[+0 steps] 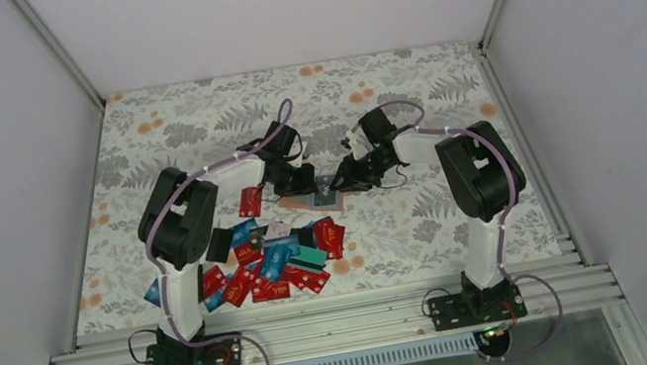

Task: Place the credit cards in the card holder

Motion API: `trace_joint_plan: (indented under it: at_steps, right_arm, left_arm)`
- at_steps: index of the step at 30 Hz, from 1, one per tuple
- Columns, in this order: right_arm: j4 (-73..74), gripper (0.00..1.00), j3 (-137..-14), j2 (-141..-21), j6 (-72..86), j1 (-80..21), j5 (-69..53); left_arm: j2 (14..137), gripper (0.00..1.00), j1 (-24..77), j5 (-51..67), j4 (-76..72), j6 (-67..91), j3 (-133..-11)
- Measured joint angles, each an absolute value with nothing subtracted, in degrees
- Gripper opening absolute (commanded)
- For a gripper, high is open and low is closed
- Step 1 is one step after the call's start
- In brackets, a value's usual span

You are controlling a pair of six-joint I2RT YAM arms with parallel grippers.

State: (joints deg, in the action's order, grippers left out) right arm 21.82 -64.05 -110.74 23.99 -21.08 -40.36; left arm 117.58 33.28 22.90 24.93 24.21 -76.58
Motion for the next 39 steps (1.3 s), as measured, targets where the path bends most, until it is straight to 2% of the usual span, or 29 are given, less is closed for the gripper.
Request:
trace_joint_plan:
  at_steps: [24, 39]
  right_arm:
    - [22.2, 0.29, -66.0, -111.9, 24.9, -22.9, -40.4]
    - [26.7, 0.3, -67.6, -111.2, 24.8, -24.3, -33.8]
  left_arm:
    - [117.6, 0.02, 33.1, 23.7, 23.2, 24.4, -75.8]
    - [117.6, 0.02, 33.1, 23.8, 23.1, 24.5, -75.8]
